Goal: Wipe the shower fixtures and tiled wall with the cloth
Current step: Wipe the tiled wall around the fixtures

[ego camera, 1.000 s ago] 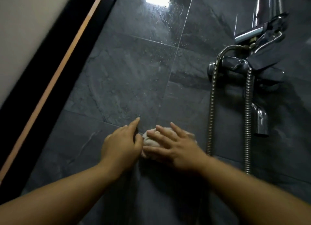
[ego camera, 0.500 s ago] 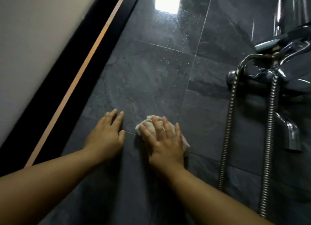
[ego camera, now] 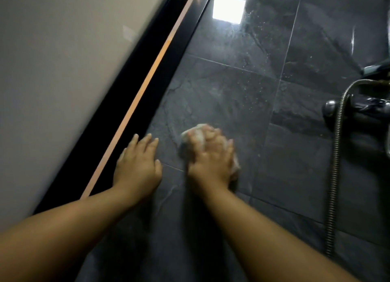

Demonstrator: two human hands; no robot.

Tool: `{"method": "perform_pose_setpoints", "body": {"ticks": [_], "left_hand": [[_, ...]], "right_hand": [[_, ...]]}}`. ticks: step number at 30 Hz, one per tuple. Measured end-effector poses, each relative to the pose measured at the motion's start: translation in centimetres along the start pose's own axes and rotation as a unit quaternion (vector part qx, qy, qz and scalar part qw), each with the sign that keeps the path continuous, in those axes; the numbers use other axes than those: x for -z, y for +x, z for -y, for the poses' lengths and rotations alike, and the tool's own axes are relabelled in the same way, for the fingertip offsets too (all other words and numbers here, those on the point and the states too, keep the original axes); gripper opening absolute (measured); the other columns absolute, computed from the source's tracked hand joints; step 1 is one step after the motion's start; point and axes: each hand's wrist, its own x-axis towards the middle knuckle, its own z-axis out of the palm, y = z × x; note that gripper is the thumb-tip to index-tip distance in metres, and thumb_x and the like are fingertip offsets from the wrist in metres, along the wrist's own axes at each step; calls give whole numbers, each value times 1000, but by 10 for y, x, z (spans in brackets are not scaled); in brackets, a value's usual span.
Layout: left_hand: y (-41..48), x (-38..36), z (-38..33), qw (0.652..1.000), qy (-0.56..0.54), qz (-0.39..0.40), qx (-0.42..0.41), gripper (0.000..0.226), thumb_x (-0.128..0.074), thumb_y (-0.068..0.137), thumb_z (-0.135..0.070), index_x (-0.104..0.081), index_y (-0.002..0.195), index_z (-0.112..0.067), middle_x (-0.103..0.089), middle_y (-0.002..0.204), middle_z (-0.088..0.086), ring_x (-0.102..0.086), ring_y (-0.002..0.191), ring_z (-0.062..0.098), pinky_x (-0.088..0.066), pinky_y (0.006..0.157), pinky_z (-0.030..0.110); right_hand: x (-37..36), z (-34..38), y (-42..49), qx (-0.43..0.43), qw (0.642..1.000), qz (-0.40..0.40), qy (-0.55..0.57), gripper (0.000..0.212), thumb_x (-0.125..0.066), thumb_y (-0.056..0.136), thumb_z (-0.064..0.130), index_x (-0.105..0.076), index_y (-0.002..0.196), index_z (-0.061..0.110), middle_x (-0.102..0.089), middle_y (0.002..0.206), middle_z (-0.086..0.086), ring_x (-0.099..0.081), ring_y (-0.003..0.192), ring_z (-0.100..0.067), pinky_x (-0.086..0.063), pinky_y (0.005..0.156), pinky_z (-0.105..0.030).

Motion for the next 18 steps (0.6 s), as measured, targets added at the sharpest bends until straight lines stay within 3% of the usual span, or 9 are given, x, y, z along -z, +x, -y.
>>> {"method": "perform_pose_setpoints", "body": {"ticks": [2,3,6,7,9,11,13,16,18], "left_hand": [[-1,0,8,1000,-3,29,12,60,-28,93,-33,-17,148,-13,-14,157,2,-6,145,18,-5,116,29],[-1,1,10,999,-2,38,8,59,-33,96,-29,-13,149,-12,-12,157,2,-5,145,17,-3,115,26],[0,7,12,999,-20,38,0,60,-36,97,-23,-10,149,-12,-13,157,2,-8,145,15,-7,114,23],[1,8,13,999,-28,40,-1,59,-36,97,-21,-11,149,-12,-13,157,1,-9,145,15,-9,114,23],[2,10,16,998,-38,48,-3,59,-35,96,-20,-10,149,-14,-11,158,-1,-8,145,14,-10,113,22],[1,9,18,997,-47,53,-13,60,-35,96,-18,-8,149,-15,-8,158,-2,-6,145,12,-10,113,21],[0,10,19,997,-63,52,-11,61,-37,95,-18,-9,149,-15,-7,158,-2,-9,145,13,-15,112,22],[0,16,20,993,-106,38,14,61,-35,90,-28,-20,147,-13,-12,156,4,-32,136,25,-30,104,30],[-4,18,14,988,-150,32,28,73,-30,75,-33,-27,144,-12,-16,152,7,-37,131,28,-31,104,33]], "right_hand": [[-12,15,-14,126,991,33,-38,59,-47,72,34,-52,131,32,-46,142,-10,-43,130,-35,-12,109,-49],[-13,12,-12,172,983,53,-47,57,-46,71,39,-56,127,34,-52,137,-8,-48,126,-33,-18,106,-49],[-4,-16,19,302,945,68,-106,49,-43,85,40,-49,134,36,-47,142,-5,-46,129,-29,-23,110,-50],[2,-24,38,298,946,65,-111,49,-40,90,37,-39,140,38,-36,150,-3,-35,137,-27,-16,113,-50],[12,-25,78,186,977,69,-74,54,-36,97,36,-16,146,42,-7,159,4,-5,145,-21,4,115,-47],[12,-9,99,77,995,45,-41,54,-36,97,36,-14,146,42,0,159,5,3,145,-23,8,115,-50],[7,14,100,22,999,24,-30,53,-36,97,35,-17,146,40,0,159,1,4,145,-26,8,114,-54],[-7,37,76,86,995,46,-37,59,-39,94,33,-14,147,38,3,159,-2,7,145,-28,10,114,-54],[-11,44,51,161,984,65,-44,60,-40,94,35,-12,147,39,3,159,0,8,144,-27,13,113,-51]]}}
